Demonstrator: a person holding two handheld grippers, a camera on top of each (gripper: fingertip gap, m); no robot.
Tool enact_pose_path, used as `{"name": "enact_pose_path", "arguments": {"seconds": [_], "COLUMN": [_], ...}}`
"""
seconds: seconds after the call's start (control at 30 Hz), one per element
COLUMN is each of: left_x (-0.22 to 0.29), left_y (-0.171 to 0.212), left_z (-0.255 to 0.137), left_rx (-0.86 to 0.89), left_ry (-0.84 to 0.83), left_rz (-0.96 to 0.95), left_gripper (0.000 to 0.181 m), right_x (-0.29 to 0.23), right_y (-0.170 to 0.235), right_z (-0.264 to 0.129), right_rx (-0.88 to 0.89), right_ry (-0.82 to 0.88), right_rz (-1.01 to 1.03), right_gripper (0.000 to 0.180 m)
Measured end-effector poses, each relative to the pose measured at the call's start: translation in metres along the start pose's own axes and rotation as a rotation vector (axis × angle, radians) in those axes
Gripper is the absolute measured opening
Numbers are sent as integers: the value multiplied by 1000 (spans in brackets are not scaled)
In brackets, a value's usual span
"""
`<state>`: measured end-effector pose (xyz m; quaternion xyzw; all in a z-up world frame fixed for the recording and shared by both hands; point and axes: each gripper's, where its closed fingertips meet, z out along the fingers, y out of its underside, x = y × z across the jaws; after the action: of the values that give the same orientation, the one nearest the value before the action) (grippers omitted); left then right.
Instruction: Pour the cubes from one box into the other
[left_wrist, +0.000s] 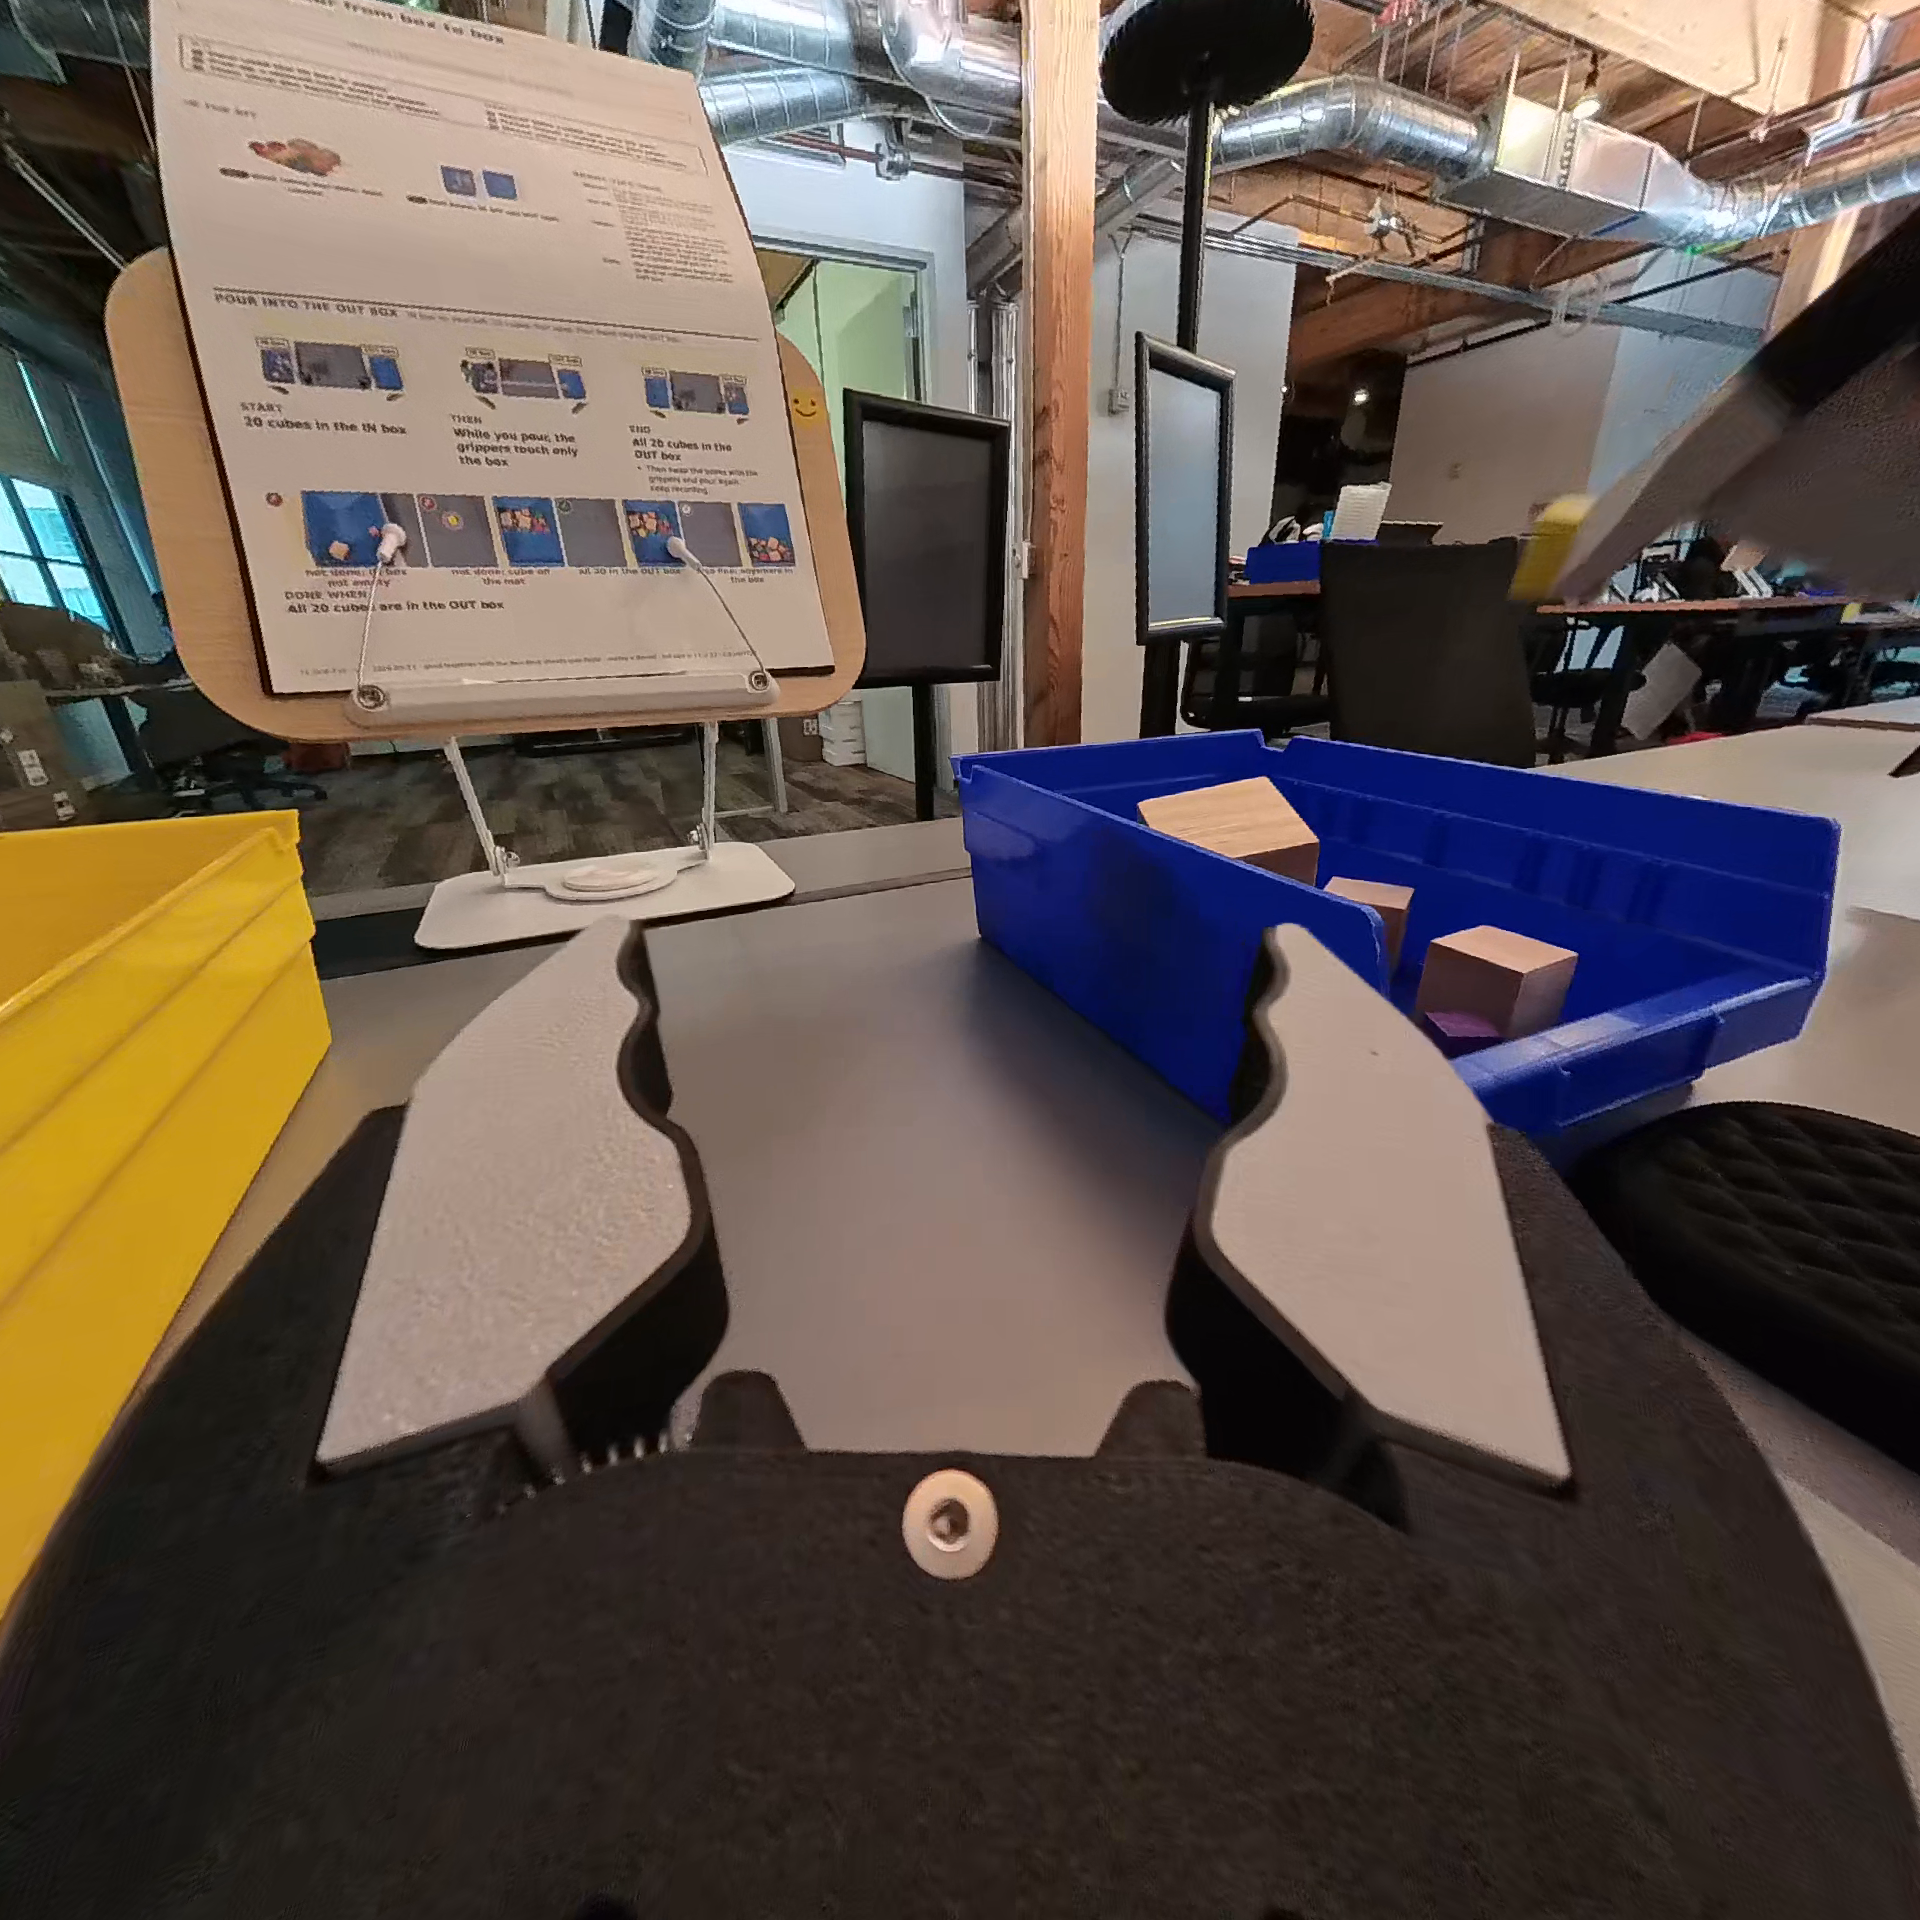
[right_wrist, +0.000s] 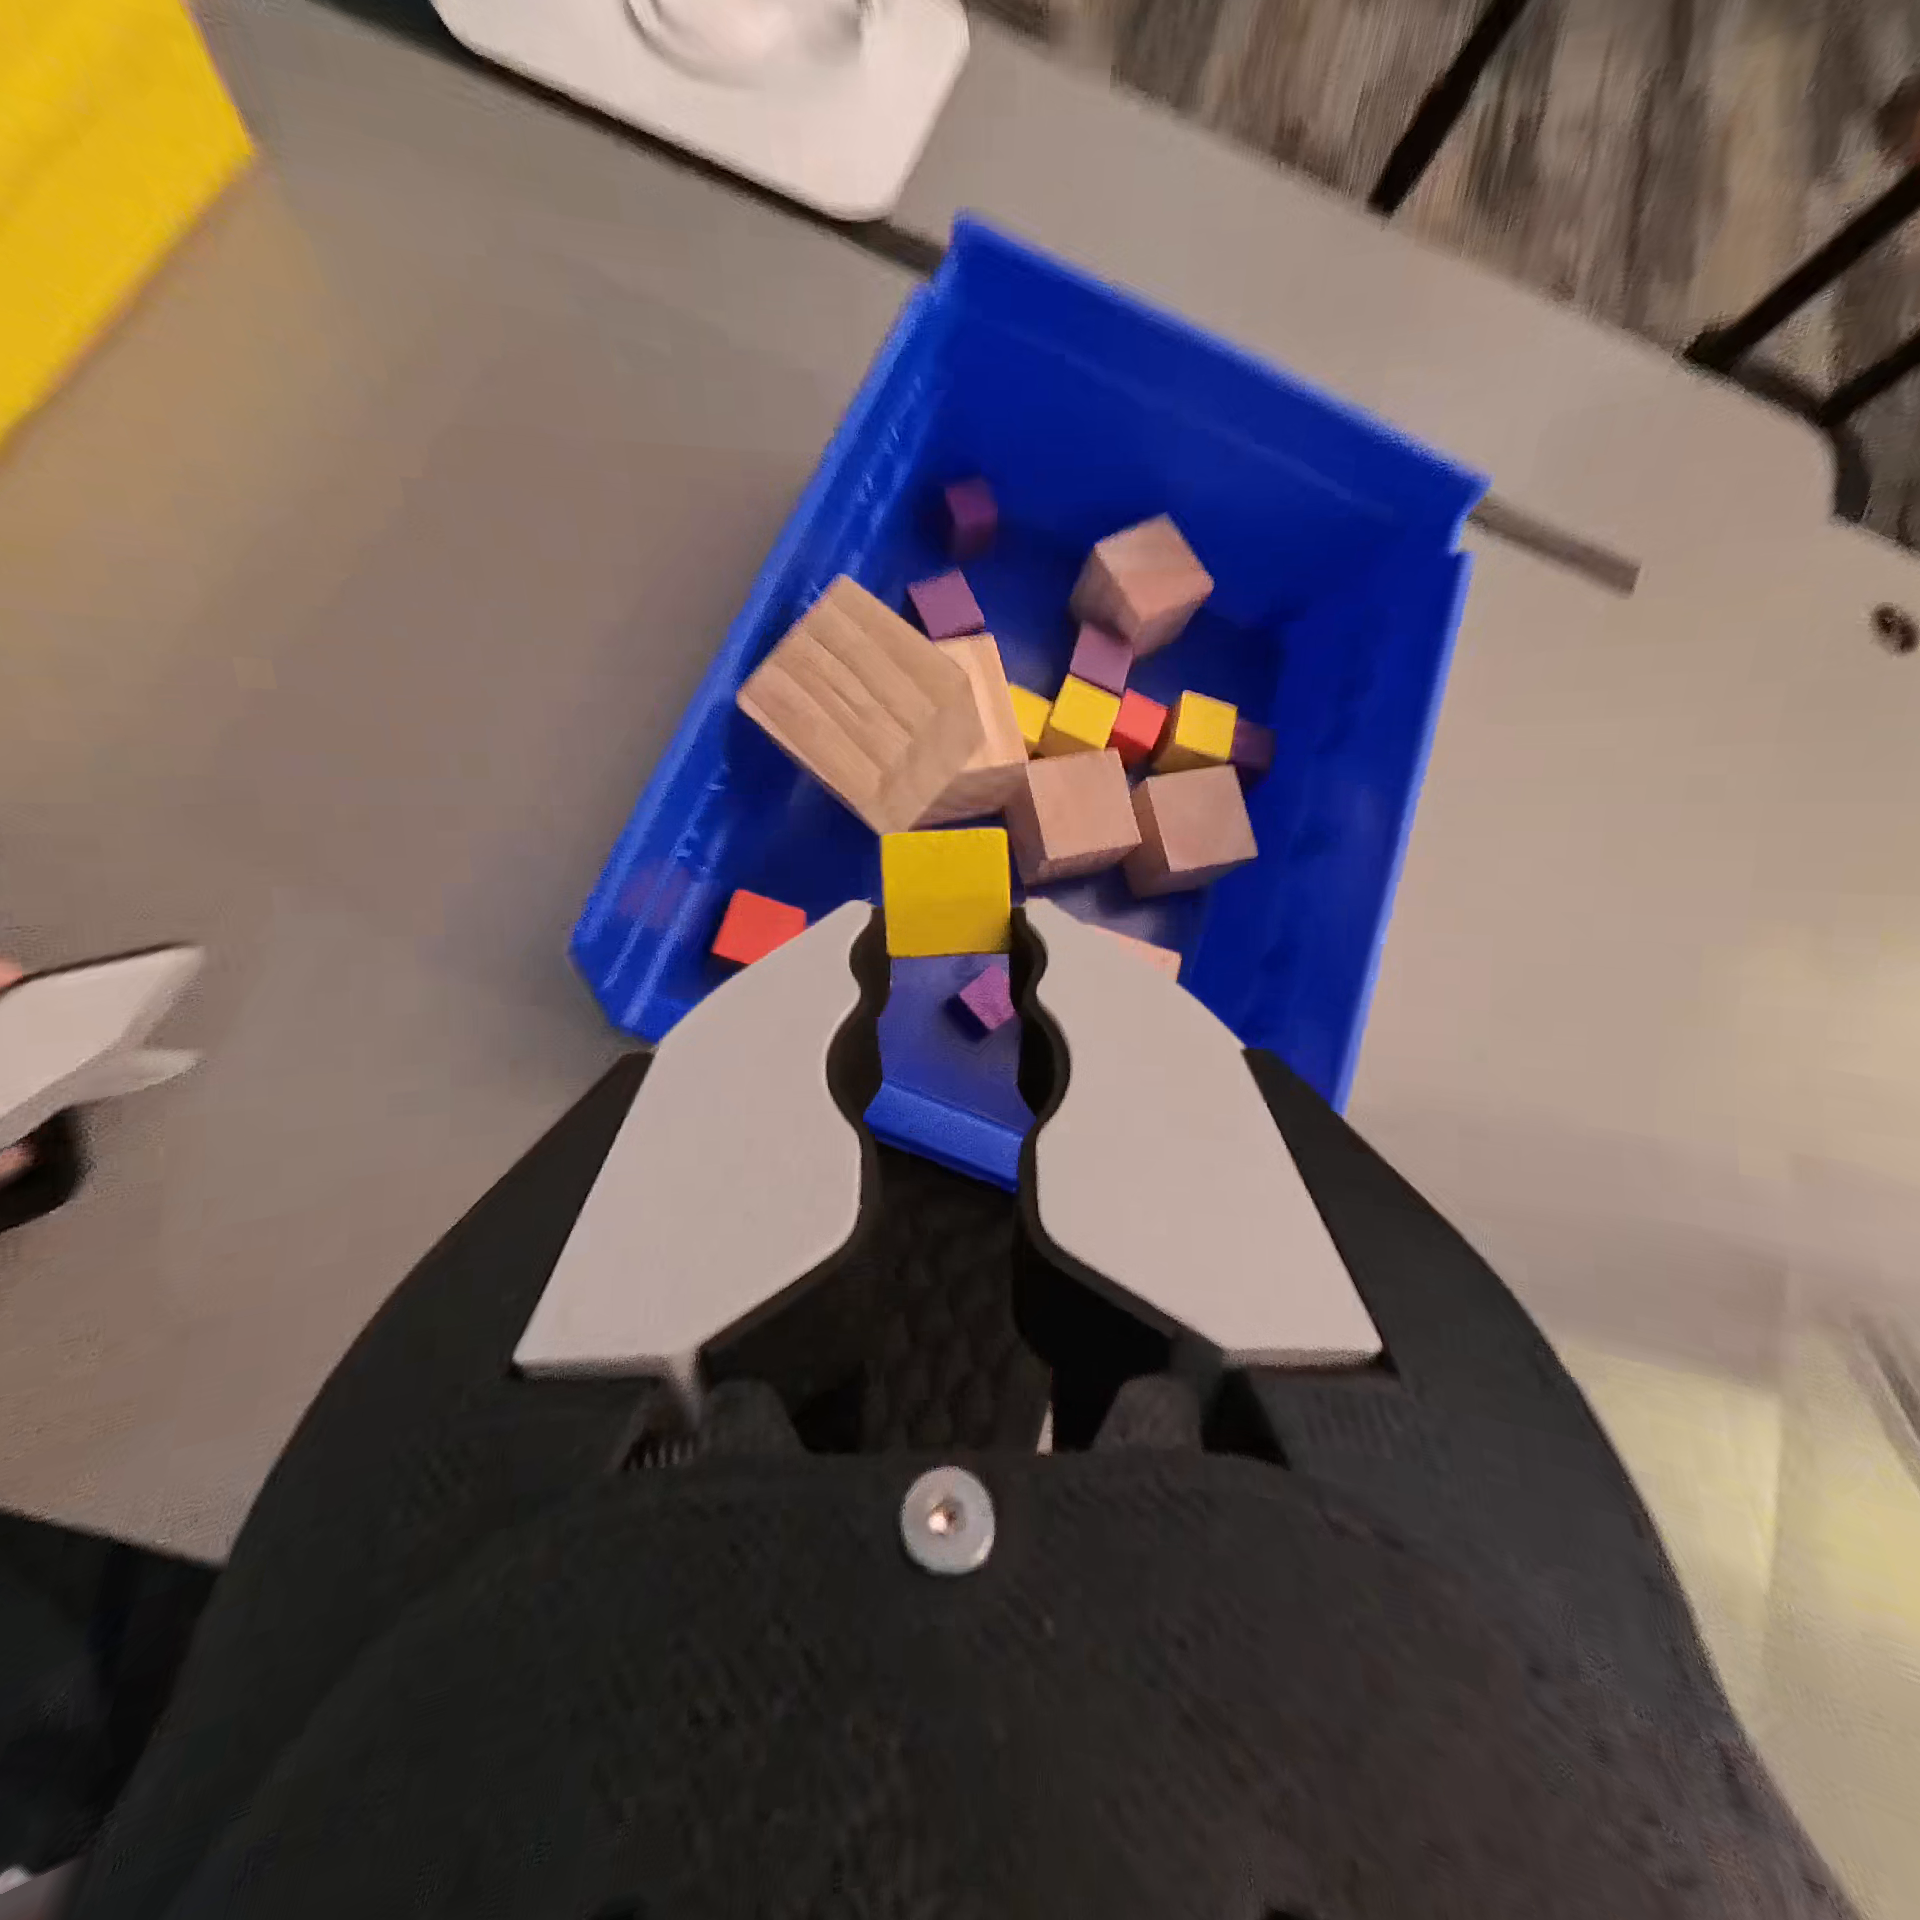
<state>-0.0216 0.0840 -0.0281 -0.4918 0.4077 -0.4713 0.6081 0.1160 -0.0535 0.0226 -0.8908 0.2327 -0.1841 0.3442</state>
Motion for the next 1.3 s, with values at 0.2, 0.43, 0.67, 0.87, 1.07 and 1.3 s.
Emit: {"name": "enact_pose_path", "arguments": {"seconds": [0.2,0.43,0.67,0.87,1.07,1.3], "left_x": [-1,1,1,-2,1,-1], "left_y": [-1,1,2,0,0,-3], "left_z": [1,4,5,5,6,-1], "left_rx": [9,4,5,19,27,43], "left_ry": [-5,6,6,-6,-2,-5], "left_rz": [1,12,32,32,58,42], "left_gripper": [117,114,109,105,101,95], "right_x": [23,30,29,11,40,63], "right_y": [24,63,28,27,37,42], "right_z": [85,125,88,-1,-78,-78], "right_rx": [-222,-434,-204,246,693,702], "right_ry": [73,75,-12,-61,82,116], "right_rz": [-2,34,-44,-62,59,150], "right_gripper": [23,27,40,39,51,63]}}
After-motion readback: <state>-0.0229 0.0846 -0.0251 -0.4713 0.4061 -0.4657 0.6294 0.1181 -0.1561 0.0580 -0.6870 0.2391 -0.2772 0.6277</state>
